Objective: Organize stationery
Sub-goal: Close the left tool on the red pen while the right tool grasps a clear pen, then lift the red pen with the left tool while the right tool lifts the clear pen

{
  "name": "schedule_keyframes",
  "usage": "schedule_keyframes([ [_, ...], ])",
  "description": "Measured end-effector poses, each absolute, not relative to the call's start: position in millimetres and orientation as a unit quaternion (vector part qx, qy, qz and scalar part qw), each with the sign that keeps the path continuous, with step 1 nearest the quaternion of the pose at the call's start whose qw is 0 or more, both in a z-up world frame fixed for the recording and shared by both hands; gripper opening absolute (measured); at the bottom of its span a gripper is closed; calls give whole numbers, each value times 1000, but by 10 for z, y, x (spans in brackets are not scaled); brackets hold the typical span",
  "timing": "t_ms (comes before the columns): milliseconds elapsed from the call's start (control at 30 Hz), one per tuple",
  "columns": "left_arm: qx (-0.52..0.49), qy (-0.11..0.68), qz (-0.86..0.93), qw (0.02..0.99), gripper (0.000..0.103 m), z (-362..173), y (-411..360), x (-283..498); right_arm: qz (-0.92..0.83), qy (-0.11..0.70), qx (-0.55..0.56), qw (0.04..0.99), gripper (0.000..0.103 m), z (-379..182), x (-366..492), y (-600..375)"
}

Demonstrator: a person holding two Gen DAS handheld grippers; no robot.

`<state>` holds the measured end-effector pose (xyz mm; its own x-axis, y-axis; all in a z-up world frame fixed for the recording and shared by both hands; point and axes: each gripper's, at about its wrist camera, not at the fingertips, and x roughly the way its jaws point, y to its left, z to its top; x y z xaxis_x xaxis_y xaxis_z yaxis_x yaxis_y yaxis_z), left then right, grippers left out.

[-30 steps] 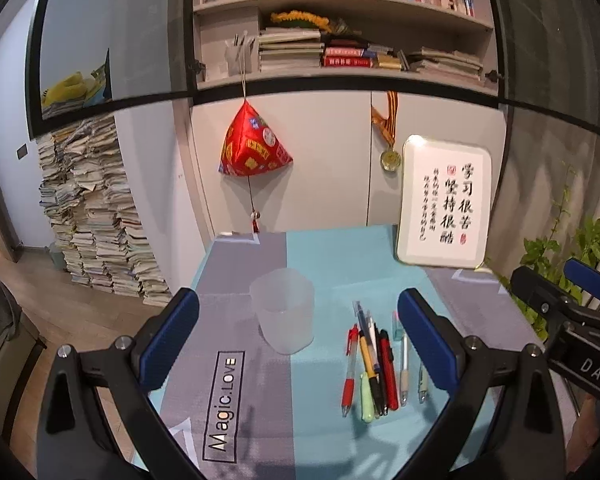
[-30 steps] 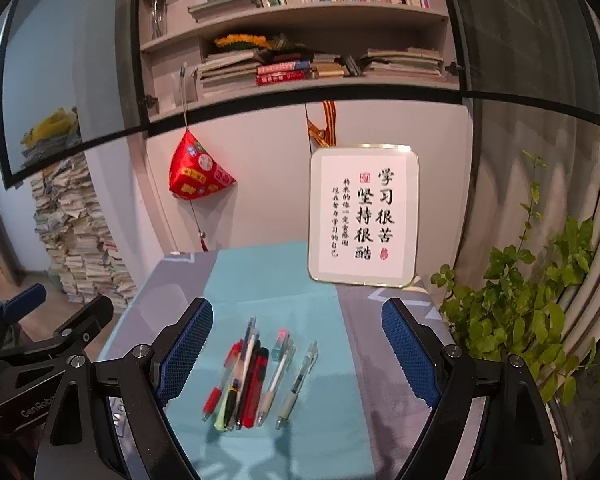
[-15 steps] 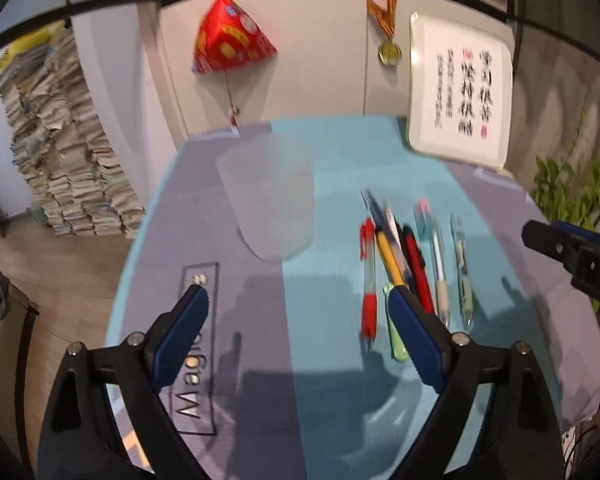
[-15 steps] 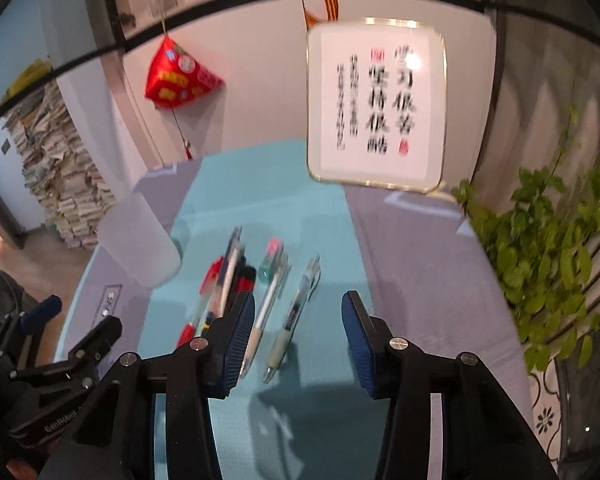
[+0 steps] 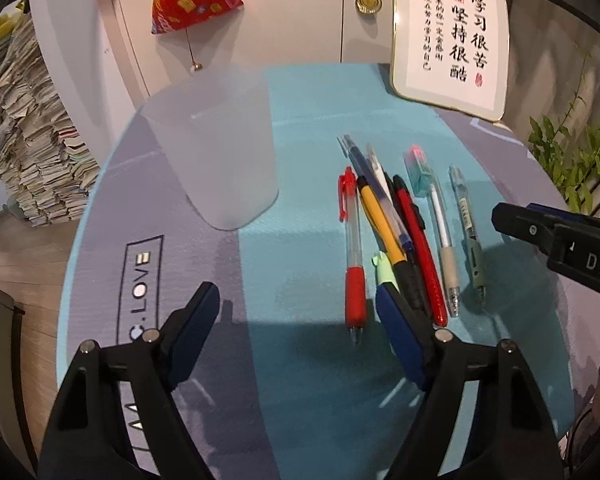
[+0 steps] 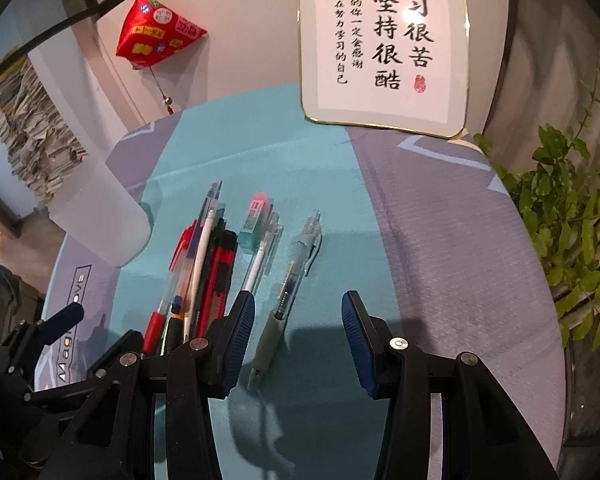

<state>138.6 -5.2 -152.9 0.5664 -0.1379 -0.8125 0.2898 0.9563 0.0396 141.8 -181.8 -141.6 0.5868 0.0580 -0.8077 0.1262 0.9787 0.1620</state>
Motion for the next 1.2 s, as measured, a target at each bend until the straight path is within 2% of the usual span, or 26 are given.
schedule_keyframes([
  [200, 88, 467, -124, 871, 74, -1638, -104, 1450, -15, 468, 100, 878, 47, -1524, 1497, -1776],
  [300, 90, 474, -124, 867, 68, -1686, -140, 1486, -13, 472, 100, 876, 47, -1557, 1522, -1760],
  [633, 75, 471, -132, 869, 63, -1701, -192, 1579, -18, 495, 97, 863, 47, -1723, 1613, -1715],
  [700, 71, 468, -132, 871, 61, -1704, -208, 1590, -24, 491, 81, 867, 42, -1725, 1618, -1690],
  [733, 70, 466, -132, 872, 58, -1703, -215, 1596, -27, 491, 77, 867, 31, -1730, 1621, -1691],
  [767, 69, 465, -133, 873, 50, -1697, -221, 1596, -21, 490, 78, 868, 22, -1730, 1618, -1689],
  [800, 70, 463, -135, 873, 44, -1688, -227, 1591, -6, 492, 87, 866, 17, -1730, 1613, -1693],
  [867, 67, 464, -150, 871, 17, -1669, -229, 1571, -1, 494, 90, 865, 15, -1724, 1591, -1703],
  [900, 62, 468, -159, 867, 11, -1663, -225, 1564, 5, 494, 91, 864, 14, -1723, 1577, -1708],
  [1200, 37, 496, -180, 849, 9, -1621, 75, 1313, 72, 500, 84, 859, 12, -1586, 1277, -1772],
])
